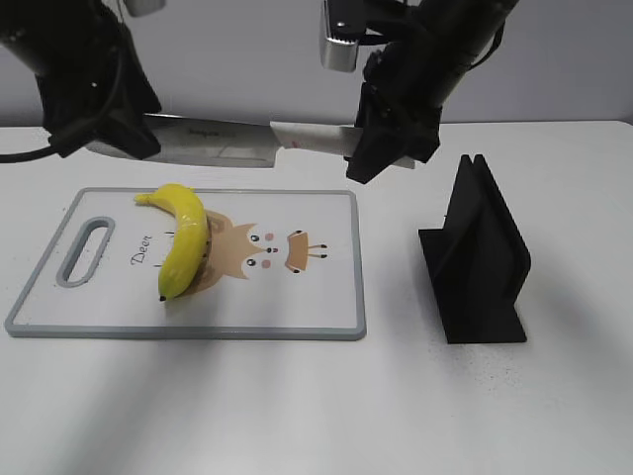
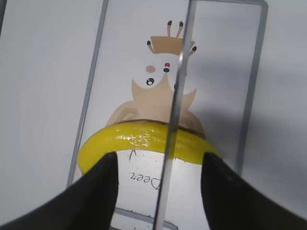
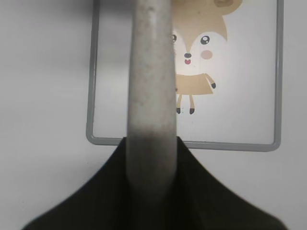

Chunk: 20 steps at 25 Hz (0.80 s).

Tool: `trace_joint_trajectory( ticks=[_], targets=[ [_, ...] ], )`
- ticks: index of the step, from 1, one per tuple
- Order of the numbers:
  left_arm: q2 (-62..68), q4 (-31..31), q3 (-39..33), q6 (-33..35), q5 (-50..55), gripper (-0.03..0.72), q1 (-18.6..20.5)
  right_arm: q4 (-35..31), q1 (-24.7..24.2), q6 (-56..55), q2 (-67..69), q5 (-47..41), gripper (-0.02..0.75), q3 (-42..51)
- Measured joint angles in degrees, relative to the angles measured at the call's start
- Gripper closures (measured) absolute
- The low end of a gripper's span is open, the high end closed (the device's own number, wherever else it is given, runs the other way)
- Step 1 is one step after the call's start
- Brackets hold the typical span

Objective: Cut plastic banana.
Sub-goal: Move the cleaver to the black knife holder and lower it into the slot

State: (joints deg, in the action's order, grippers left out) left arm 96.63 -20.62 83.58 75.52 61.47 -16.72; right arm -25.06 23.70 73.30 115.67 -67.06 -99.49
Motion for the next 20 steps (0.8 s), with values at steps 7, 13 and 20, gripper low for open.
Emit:
trace_joint_trajectory(
  ticks=[7,13,20],
  targets=[
    [2.33,0.34,0.00,0.06,-2.16,0.306,0.00,-0.22,0.06,0.06,0.89,0.02,0.556,-1.95],
    [2.70,0.34,0.00,0.05,-3.80,0.531,0.00,-0.40,0.06,0.12,1.92,1.47,0.556,-2.27],
    [4.04,1.28,0.16,0.86,-4.60,0.670,0.00,0.52,0.06,-1.12,3.48,4.61,0.544,-4.33]
  ],
)
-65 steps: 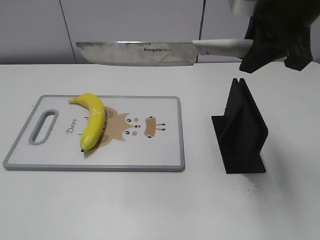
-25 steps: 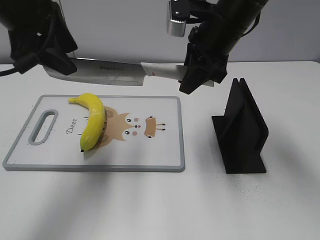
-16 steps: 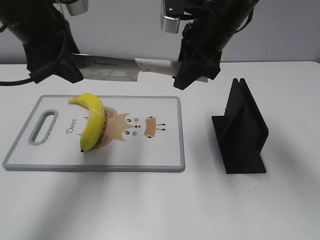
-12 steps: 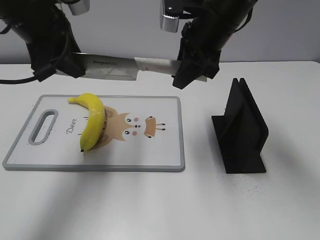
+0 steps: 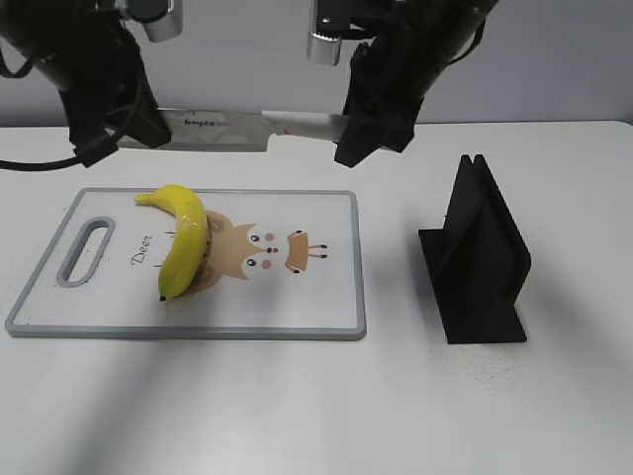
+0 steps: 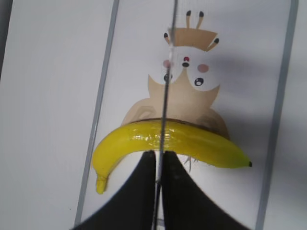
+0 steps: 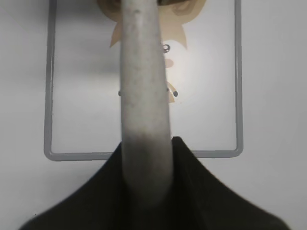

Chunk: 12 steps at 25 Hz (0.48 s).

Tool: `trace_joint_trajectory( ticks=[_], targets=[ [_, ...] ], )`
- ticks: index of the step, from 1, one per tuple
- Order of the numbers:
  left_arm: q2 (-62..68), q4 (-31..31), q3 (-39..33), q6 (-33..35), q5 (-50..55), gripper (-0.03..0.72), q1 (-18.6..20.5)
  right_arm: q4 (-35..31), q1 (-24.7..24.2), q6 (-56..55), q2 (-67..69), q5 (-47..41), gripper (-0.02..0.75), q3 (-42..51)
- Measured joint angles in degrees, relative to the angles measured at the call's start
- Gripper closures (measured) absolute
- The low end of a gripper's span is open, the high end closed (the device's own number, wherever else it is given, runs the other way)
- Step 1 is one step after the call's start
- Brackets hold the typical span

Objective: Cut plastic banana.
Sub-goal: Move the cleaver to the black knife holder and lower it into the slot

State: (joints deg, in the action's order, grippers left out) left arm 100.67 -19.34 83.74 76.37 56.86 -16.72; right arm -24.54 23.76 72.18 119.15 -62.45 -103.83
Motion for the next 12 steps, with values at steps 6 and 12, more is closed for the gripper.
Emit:
trace_joint_trajectory(
  ticks=[6,12],
  targets=[
    [4.37,2.54,0.31,0.21,-3.82,0.673,0.82,1.00,0.00,-7.30,7.12,-2.46,0.522,-8.44],
    [11.03,2.11,0.38,0.46,-6.32,0.673,3.48,4.16,1.51,-13.31,13.85,-3.39,0.506,-15.32]
  ],
)
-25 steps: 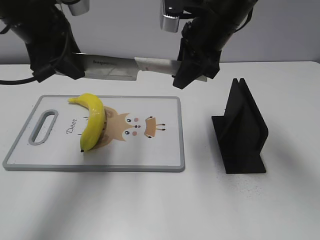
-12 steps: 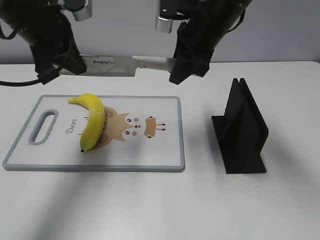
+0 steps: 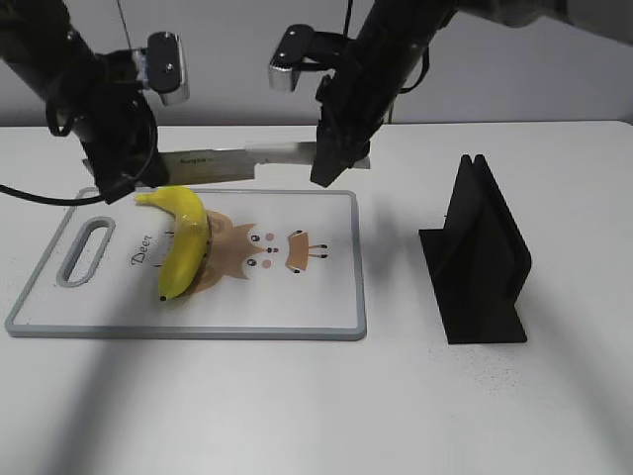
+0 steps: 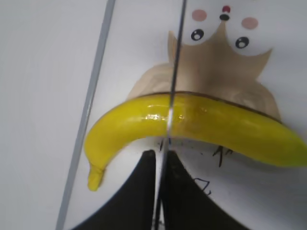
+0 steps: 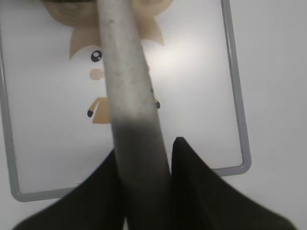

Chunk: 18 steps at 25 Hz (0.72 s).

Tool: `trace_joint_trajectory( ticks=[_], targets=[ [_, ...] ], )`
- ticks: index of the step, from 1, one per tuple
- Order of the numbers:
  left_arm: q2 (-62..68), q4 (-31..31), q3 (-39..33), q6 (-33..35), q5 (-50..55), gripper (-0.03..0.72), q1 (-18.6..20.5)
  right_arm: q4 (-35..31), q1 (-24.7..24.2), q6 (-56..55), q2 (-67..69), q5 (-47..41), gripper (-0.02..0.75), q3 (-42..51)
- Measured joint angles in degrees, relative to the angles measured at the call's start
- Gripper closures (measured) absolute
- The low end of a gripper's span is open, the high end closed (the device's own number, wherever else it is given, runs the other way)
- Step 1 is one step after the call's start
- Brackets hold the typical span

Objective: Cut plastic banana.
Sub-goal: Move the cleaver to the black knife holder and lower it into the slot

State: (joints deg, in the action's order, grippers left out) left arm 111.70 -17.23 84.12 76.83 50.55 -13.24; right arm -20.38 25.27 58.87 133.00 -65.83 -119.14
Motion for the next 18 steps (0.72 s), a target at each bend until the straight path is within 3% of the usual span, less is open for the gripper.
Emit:
trace_joint_trajectory(
  ticks=[18],
  targets=[
    [8.66,-5.19,0.60,1.07,-1.90,0.668,2.29,2.75,0.87,-3.09,5.74,1.03,0.504,-1.12]
  ],
)
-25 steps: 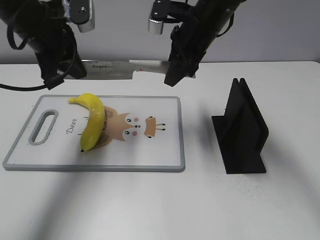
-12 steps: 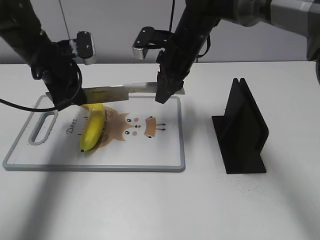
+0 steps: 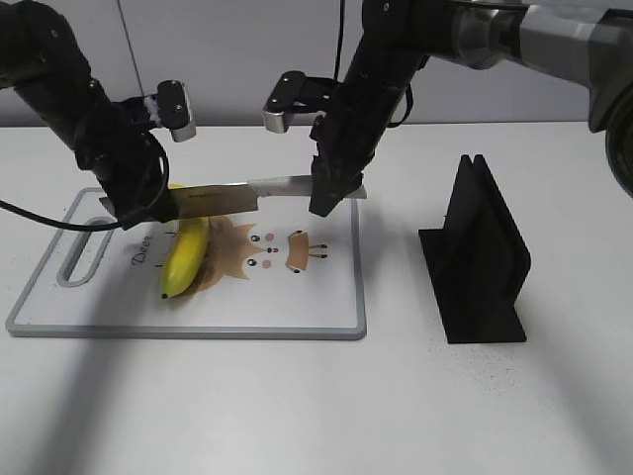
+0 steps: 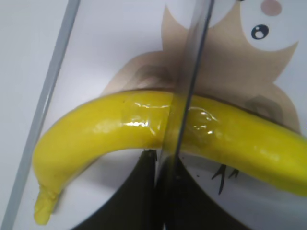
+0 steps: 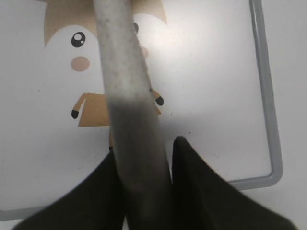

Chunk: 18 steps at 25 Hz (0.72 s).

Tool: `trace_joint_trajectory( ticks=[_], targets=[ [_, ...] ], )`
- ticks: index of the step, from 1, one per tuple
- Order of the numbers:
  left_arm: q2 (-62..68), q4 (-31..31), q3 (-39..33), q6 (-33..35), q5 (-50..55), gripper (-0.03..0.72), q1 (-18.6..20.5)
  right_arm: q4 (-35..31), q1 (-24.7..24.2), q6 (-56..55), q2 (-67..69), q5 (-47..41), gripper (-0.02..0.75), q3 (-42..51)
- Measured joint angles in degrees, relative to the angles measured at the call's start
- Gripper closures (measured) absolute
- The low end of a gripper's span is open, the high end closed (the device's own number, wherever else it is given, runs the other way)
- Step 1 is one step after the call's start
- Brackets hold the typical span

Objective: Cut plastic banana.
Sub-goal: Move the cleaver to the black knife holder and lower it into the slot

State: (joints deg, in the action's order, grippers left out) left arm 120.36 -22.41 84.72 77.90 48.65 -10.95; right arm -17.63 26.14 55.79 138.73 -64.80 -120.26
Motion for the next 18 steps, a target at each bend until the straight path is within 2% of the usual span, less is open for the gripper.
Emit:
trace_joint_trajectory(
  ticks=[18],
  targets=[
    [0.44,-0.44,0.36,0.17,0.66,0.667,0.18,0.10,0.00,-0.19,0.34,-0.18,0.503,-0.35]
  ],
)
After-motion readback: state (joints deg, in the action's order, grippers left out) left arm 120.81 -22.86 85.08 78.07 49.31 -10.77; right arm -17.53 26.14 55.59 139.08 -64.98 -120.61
